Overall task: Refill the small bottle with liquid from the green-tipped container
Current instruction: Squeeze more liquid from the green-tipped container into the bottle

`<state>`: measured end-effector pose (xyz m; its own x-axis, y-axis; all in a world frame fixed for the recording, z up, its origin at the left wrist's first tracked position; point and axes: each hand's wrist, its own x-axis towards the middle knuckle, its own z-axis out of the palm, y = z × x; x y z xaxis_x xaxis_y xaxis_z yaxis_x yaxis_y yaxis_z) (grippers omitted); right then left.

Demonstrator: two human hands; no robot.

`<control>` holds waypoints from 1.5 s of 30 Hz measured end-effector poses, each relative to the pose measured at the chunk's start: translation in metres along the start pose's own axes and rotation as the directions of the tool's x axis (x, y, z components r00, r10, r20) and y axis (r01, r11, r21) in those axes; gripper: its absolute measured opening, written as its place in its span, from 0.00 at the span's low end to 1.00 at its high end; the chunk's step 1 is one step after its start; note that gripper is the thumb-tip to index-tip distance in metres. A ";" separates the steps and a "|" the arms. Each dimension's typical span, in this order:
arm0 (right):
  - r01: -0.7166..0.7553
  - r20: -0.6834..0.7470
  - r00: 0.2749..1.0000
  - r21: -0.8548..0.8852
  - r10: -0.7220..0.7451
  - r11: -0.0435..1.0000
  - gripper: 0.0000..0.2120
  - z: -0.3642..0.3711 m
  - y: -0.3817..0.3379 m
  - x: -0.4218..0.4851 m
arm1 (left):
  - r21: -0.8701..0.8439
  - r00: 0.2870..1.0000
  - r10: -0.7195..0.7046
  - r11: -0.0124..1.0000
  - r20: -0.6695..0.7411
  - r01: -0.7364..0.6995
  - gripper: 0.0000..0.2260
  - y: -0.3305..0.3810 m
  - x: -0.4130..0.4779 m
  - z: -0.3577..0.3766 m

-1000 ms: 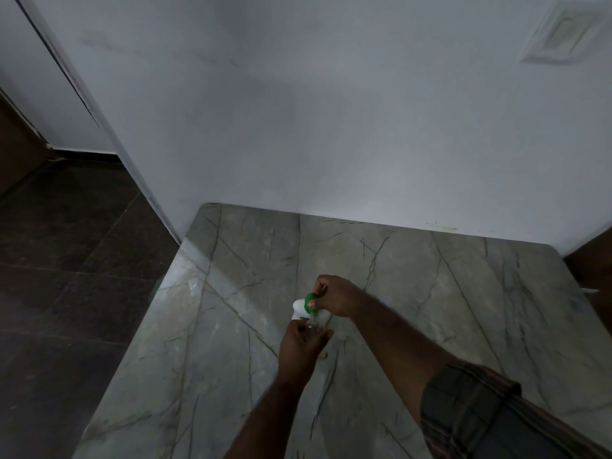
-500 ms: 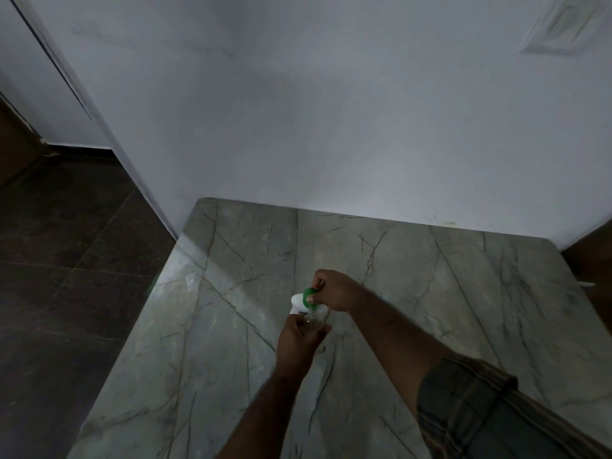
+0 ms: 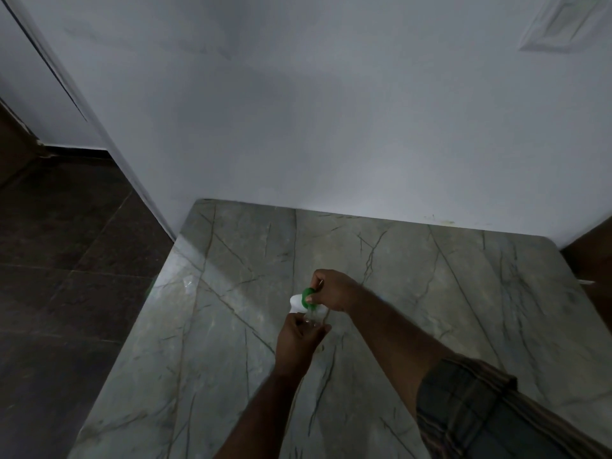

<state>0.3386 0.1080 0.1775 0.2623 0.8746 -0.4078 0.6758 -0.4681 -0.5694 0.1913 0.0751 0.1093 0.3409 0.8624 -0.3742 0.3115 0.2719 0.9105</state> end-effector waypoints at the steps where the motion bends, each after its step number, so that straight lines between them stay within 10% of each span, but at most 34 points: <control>1: 0.003 0.005 1.000 -0.001 -0.003 1.000 0.13 0.000 0.000 0.001 | 0.003 1.000 0.002 1.000 0.001 -0.002 0.16 -0.001 0.000 0.000; 45: -0.007 0.005 1.000 -0.026 0.007 1.000 0.14 -0.009 -0.009 -0.008 | 0.036 1.000 0.030 0.999 -0.009 -0.030 0.16 0.009 -0.003 -0.003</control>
<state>0.3370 0.1066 0.1925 0.2635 0.8705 -0.4157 0.6917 -0.4708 -0.5476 0.1907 0.0760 0.1186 0.3426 0.8739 -0.3450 0.3326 0.2306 0.9144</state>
